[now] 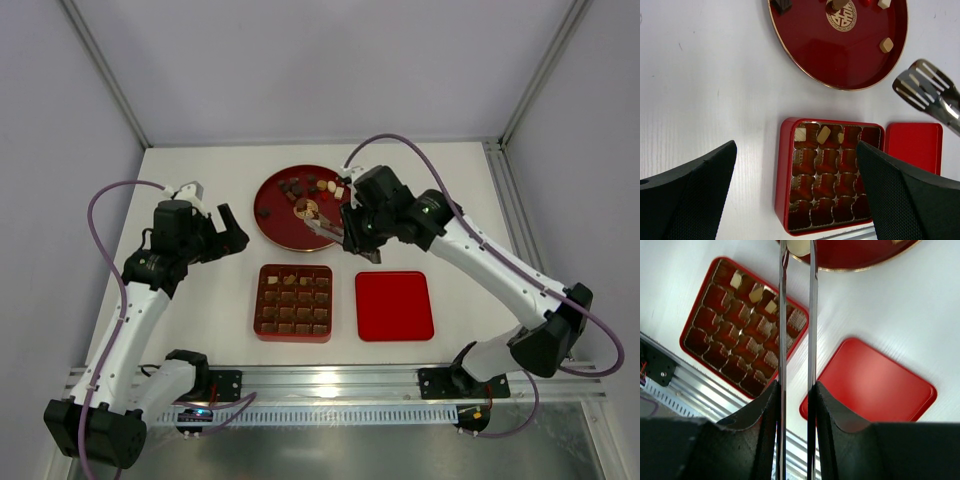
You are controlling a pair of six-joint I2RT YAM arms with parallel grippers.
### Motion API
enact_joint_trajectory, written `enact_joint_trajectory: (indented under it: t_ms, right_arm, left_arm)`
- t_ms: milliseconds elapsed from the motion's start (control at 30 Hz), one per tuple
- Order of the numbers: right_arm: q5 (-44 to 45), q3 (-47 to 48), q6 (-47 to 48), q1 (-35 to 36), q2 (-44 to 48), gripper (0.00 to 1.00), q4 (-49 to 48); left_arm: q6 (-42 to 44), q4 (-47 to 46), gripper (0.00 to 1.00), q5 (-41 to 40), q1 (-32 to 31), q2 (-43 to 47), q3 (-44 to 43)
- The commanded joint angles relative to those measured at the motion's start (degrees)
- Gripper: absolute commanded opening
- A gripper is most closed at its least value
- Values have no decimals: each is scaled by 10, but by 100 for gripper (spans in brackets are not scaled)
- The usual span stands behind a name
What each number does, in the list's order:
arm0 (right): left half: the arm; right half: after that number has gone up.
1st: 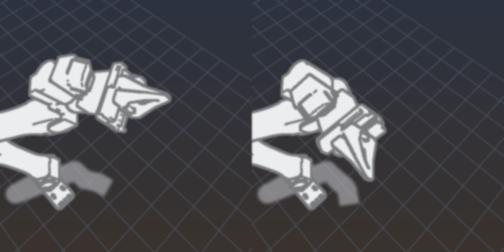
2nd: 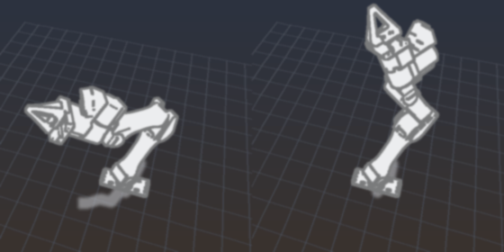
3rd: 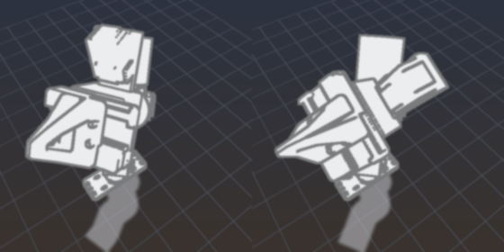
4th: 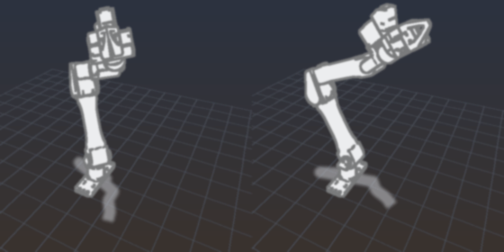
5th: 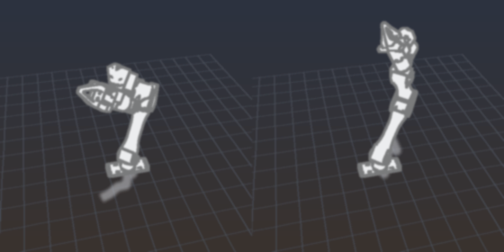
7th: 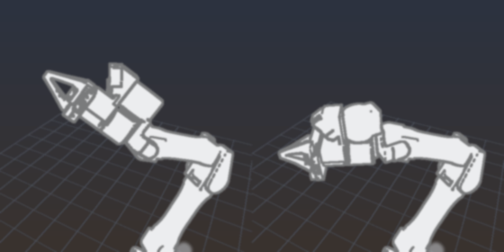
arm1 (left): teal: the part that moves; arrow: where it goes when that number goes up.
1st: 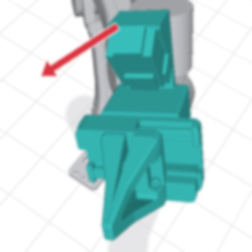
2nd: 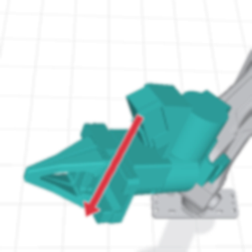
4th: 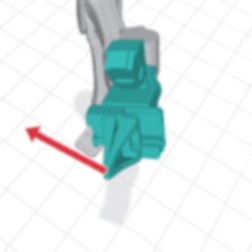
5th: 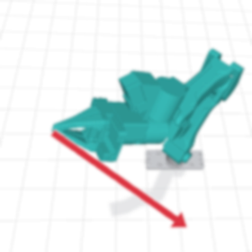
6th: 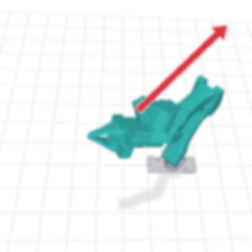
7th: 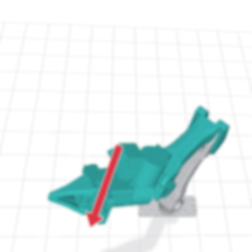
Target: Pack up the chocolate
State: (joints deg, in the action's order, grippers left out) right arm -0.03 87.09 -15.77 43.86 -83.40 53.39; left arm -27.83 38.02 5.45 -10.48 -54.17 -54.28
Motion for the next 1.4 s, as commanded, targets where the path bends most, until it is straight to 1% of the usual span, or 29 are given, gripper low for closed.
enact_joint_trajectory:
  t_ms: [0, 33, 233, 400, 633, 1033, 1233, 1267, 1367]
  right_arm:
    - [-2, -45, -33, 19, 55, 32, -11]
    - [18, -66, -39, 25, 72, 32, -8]
    - [23, -151, -80, 57, 138, 32, -17]
    - [28, -188, -102, 78, 163, 32, -21]
    - [23, -209, -119, 99, 156, 32, -50]
    - [40, -220, -124, 113, 148, 32, -50]
    - [44, -222, -126, 114, 148, 33, -50]
    - [45, -222, -126, 115, 148, 36, -50]
    - [46, -223, -126, 116, 148, 37, -50]
  left_arm:
    - [8, -7, 100, 9, 0, -1, -1]
    - [9, -7, 100, 8, 0, -1, -1]
    - [8, -6, 100, 7, 0, -1, -1]
    - [9, -6, 100, 9, 0, -4, 0]
    - [9, -6, 100, 10, 0, -5, 0]
    - [9, -6, 100, 10, 0, -6, -1]
    - [8, -6, 100, 10, 0, -7, 0]
    - [8, -6, 100, 10, -1, -7, 1]
    - [9, -6, 100, 9, 0, -5, 0]
